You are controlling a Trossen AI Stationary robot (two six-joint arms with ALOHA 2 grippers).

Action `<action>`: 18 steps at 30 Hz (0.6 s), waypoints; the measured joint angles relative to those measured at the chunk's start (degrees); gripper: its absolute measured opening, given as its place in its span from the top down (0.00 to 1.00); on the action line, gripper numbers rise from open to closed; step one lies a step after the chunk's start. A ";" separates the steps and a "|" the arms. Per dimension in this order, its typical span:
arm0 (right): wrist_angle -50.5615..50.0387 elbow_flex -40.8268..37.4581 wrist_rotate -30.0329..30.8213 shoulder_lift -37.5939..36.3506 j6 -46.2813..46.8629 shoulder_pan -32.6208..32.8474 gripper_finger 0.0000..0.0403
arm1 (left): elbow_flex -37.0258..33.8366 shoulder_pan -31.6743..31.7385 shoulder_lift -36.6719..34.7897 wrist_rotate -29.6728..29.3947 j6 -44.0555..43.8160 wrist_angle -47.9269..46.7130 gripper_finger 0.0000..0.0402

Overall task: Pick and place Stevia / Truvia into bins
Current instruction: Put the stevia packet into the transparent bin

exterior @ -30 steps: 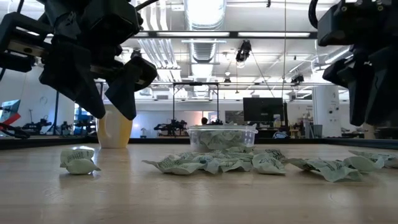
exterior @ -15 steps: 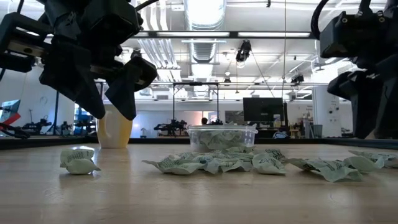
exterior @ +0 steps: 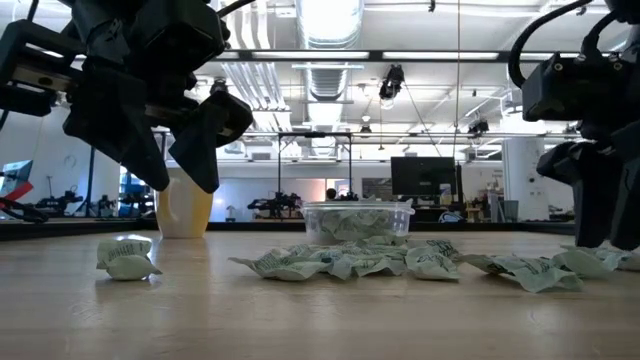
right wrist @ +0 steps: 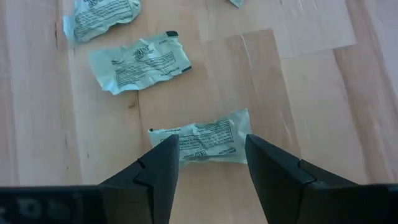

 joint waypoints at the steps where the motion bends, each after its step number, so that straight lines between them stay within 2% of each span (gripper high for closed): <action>1: 0.47 -0.23 0.02 0.24 0.00 0.00 0.57 | 0.00 0.00 0.00 0.00 0.00 0.00 0.56; 11: 1.82 0.79 0.43 4.58 -1.27 0.00 0.62 | -0.02 0.00 0.00 0.01 0.00 0.01 0.56; 18: 1.14 2.24 -0.09 4.49 -6.77 -0.07 0.79 | -0.02 0.00 0.00 0.01 0.02 0.01 0.56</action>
